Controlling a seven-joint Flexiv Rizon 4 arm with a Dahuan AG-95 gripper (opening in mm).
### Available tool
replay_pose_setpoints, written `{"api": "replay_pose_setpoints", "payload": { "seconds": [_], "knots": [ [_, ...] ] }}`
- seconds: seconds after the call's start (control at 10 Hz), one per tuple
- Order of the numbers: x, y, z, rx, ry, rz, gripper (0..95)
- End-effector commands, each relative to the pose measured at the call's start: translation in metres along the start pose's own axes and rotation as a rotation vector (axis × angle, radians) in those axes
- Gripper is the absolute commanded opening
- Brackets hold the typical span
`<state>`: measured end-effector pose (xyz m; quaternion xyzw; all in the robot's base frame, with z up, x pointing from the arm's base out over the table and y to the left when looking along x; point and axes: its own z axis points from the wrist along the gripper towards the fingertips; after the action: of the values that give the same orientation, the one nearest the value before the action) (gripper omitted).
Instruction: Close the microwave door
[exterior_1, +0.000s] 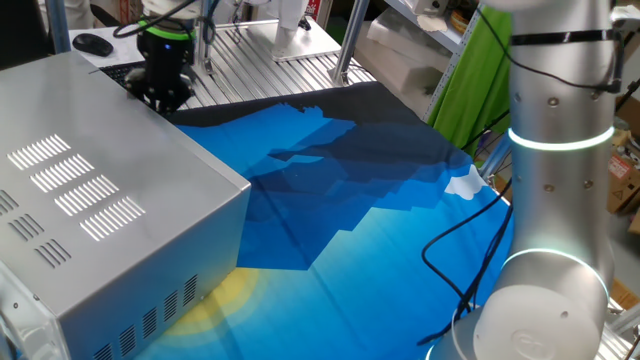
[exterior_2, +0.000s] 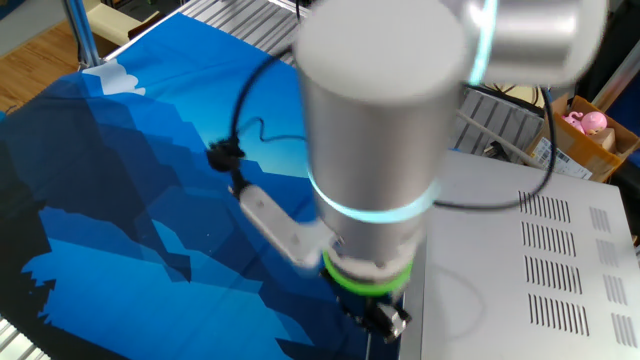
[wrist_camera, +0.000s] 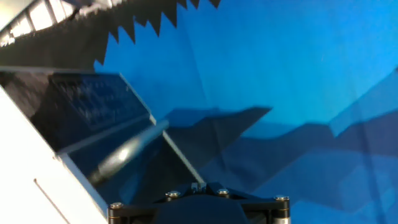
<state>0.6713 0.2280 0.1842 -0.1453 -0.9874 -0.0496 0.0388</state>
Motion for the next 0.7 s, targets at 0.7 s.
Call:
{"api": "replay_pose_setpoints", "payload": {
  "seconds": [0.7],
  "knots": [
    [-0.026,-0.06,-0.009,0.074,-0.076,-0.114,0.0]
  ]
}}
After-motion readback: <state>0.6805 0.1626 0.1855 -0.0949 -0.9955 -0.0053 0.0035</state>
